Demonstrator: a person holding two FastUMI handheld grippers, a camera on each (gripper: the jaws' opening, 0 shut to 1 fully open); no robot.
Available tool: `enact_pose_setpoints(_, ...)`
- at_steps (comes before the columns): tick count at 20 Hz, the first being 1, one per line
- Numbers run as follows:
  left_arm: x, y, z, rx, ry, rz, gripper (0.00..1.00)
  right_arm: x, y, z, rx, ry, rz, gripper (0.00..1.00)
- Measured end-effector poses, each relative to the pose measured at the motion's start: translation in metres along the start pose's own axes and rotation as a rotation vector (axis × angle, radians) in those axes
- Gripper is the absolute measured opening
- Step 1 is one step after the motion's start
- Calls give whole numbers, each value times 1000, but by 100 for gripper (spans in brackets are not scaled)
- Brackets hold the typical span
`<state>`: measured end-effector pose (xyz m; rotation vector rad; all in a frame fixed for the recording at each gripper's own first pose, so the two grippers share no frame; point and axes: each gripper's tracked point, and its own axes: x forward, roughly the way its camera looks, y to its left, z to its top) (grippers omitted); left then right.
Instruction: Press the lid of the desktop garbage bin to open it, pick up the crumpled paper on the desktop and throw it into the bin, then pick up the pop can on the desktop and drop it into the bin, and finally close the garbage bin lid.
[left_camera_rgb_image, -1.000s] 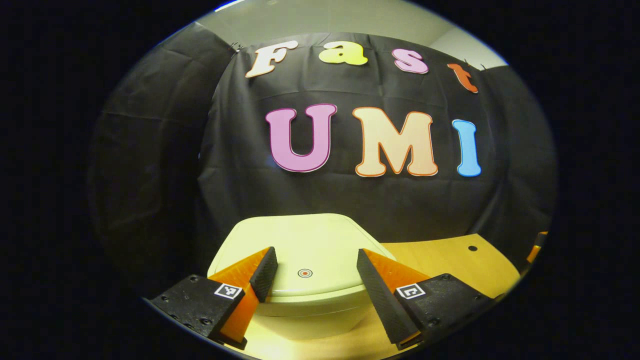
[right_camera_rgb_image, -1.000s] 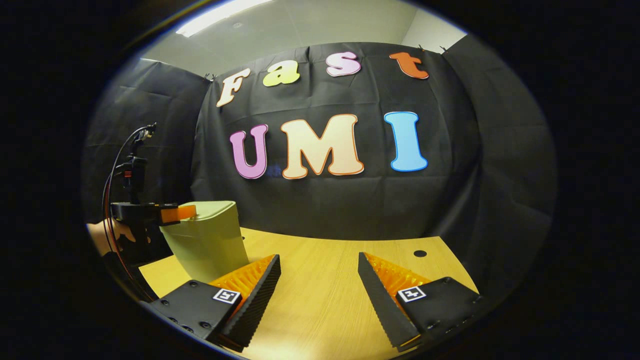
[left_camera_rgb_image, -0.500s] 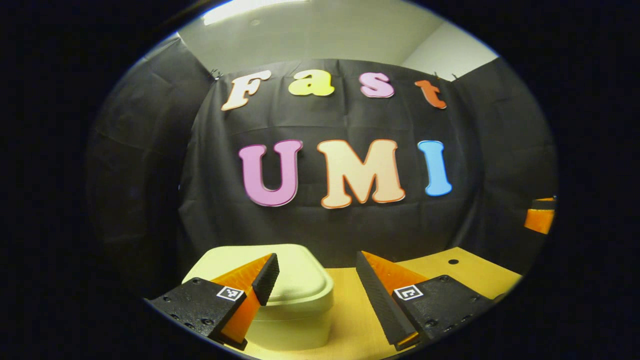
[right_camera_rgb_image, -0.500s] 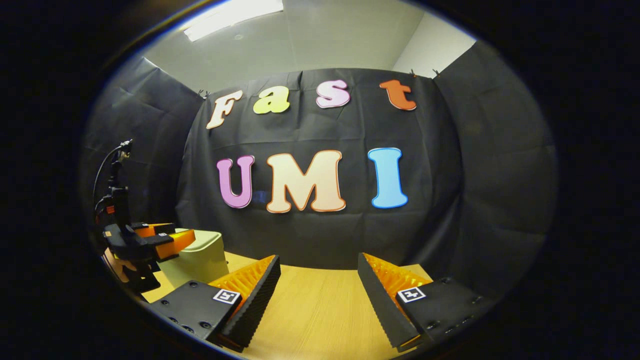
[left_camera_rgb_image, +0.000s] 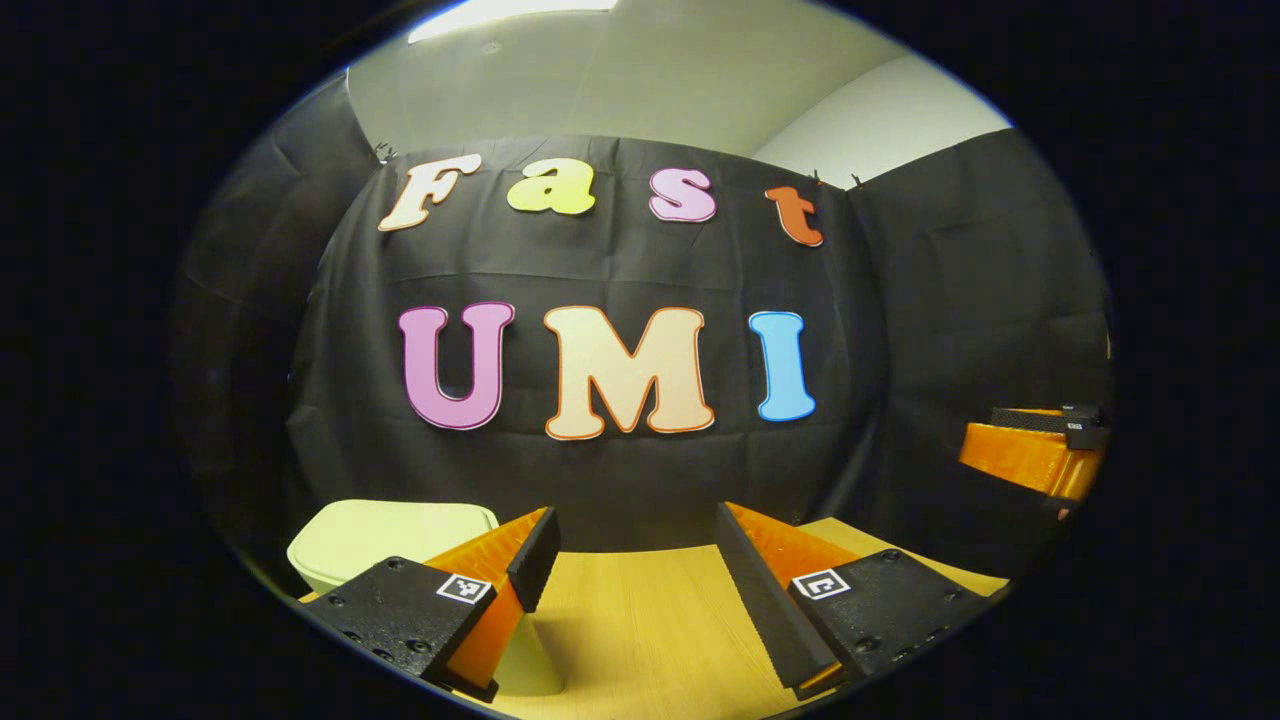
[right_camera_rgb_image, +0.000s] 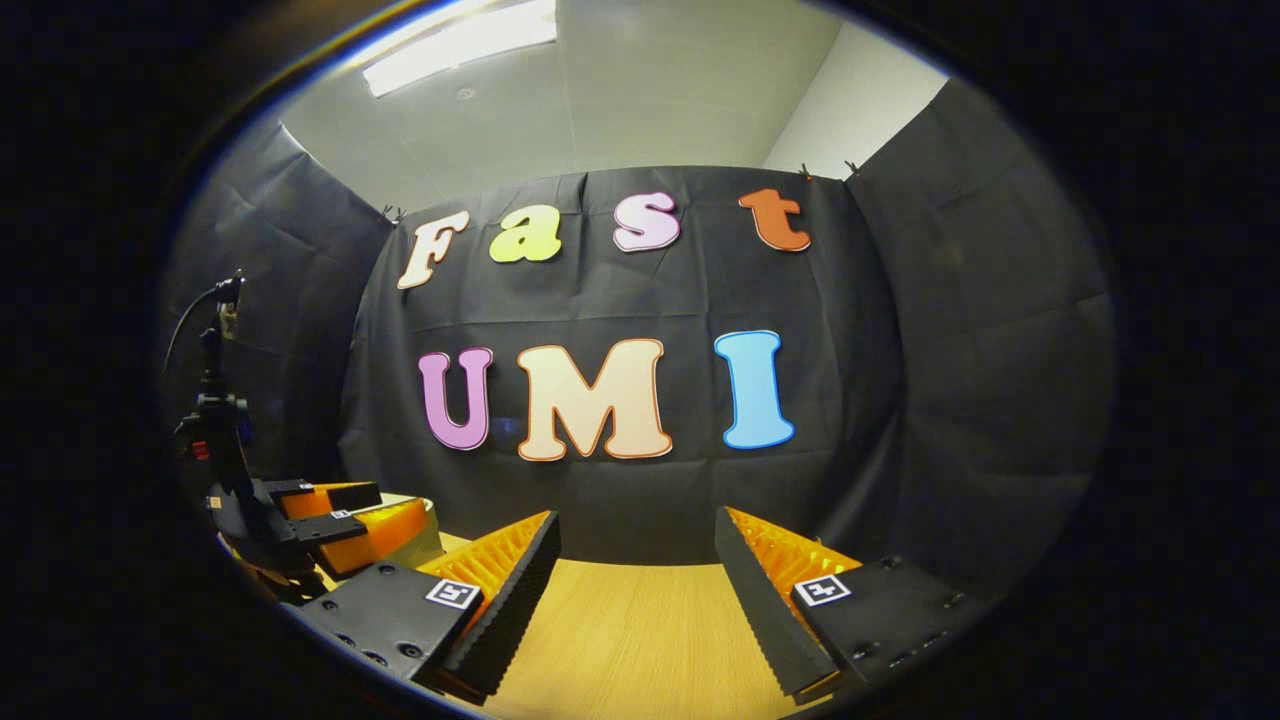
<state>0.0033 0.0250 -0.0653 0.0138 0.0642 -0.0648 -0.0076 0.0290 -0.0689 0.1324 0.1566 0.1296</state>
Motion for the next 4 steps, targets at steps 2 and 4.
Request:
enact_pose_setpoints(2,-1,-4,2,-9,-5,-3,94,-1,1,2,0,-7,1,98)
enact_pose_setpoints(4,-2,-6,3,-15,-5,-4,93,-1,2,4,0,-12,1,98)
